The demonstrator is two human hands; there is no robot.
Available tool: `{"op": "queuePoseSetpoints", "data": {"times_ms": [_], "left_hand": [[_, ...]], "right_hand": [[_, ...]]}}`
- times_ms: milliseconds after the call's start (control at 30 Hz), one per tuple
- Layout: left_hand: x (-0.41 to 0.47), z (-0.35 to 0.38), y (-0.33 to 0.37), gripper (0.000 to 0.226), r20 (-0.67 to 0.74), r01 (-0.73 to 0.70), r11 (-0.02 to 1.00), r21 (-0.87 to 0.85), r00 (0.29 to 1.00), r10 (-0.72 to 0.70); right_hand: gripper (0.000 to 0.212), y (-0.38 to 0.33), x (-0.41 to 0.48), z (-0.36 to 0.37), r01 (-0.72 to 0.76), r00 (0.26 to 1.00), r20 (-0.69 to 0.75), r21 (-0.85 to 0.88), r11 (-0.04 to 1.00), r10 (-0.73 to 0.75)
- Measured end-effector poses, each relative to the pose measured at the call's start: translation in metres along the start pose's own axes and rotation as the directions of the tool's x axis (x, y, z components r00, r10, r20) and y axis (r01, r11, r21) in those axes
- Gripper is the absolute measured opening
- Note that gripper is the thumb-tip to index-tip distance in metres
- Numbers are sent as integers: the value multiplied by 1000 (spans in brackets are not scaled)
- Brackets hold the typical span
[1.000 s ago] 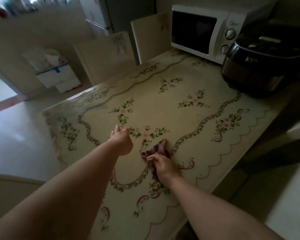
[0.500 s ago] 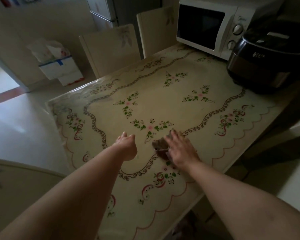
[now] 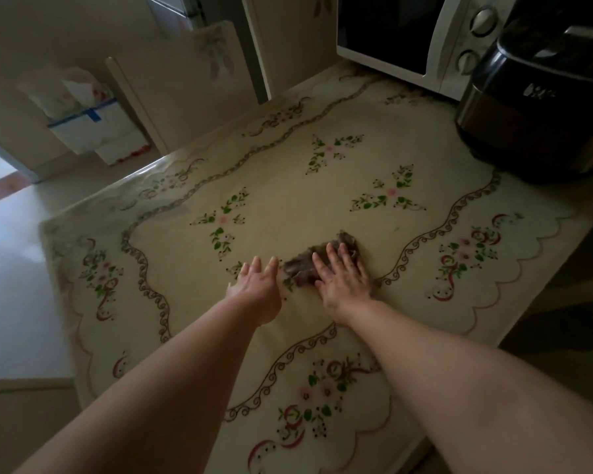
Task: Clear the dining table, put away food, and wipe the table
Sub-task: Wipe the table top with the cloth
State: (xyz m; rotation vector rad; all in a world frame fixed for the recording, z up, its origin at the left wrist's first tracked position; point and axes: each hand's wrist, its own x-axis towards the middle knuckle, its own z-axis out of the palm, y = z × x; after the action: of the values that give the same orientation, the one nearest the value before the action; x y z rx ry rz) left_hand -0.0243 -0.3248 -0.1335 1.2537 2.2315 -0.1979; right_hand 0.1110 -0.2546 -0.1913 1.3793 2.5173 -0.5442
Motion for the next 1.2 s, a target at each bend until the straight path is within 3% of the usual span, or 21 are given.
{"op": "queuePoseSetpoints", "data": {"times_ms": [300, 600, 800, 1000, 1200], "left_hand": [[73, -26, 68, 85, -76, -19, 999, 27, 997, 21], [105, -15, 124, 79, -16, -59, 998, 34, 998, 60], [96, -22, 115, 76, 14, -93, 994, 66, 996, 92], [53, -17, 99, 82, -31, -92, 996, 15, 995, 93], [3, -14, 50, 84, -106, -50, 999, -14, 993, 48]], "right_hand": [[53, 43, 83, -40, -27, 998, -49, 17, 999, 28], [53, 168, 77, -68, -319, 937, -115, 92, 943, 329], [54, 198, 34, -63, -416, 889, -134, 165, 895, 438], [54, 187, -14, -45, -344, 915, -127, 248, 906, 382], [48, 135, -54, -12, -244, 956, -119, 189, 951, 269]]}}
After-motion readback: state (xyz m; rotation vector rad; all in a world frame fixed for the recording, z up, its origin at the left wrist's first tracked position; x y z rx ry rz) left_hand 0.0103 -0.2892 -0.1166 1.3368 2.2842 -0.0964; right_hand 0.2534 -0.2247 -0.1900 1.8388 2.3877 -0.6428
